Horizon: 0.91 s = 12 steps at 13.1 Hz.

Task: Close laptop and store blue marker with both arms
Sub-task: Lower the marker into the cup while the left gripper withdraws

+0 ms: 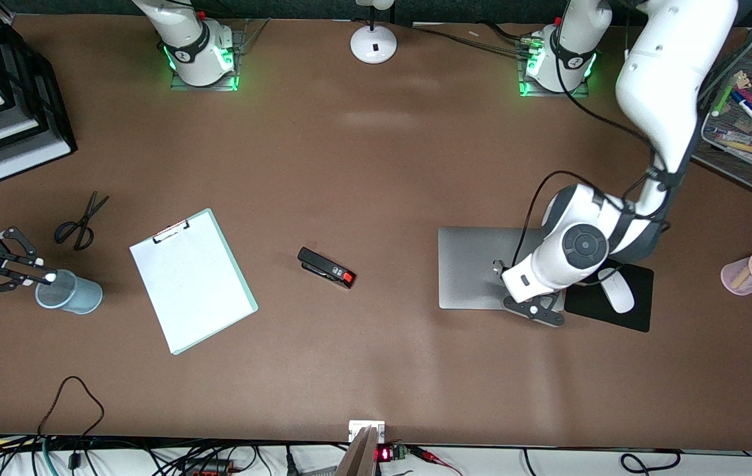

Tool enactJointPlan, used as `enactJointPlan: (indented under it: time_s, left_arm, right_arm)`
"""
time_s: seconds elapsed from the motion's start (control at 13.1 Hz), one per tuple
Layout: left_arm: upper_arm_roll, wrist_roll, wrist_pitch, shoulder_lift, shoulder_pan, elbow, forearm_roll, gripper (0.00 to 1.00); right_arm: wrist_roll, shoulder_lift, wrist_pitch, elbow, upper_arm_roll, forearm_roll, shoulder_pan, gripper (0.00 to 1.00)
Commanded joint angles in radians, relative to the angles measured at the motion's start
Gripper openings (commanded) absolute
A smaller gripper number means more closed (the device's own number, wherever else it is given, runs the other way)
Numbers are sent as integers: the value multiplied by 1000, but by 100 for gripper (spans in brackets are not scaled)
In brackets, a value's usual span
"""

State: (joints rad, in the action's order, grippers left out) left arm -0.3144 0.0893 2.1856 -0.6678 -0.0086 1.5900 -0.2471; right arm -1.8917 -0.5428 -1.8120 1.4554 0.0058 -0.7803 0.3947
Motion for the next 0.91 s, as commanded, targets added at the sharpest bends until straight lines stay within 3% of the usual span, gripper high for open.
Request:
enactJointPlan:
  time_s: [0.0,0.53,0.61,0.76,0.84]
  left_arm:
    - [-40,4,-145,103,12,-10,-18,0]
    - [-48,-19,-527,327,21,-39,71,3]
    - [-49,-28,-571,359,21,-41,71,11]
    - [-49,-65,-616,427,19,-41,72,42]
    - [-52,-72,-622,448,19,-41,78,79]
  right_arm:
    - [-59,-45,19,-13,13,-86,36,0]
    - [-82,-120,11,-81,11,-106,70,0]
    - [-84,-127,10,-85,11,-114,75,0]
    - [-84,-140,8,-87,10,-116,84,0]
    - [-86,-152,8,-87,10,-116,90,0]
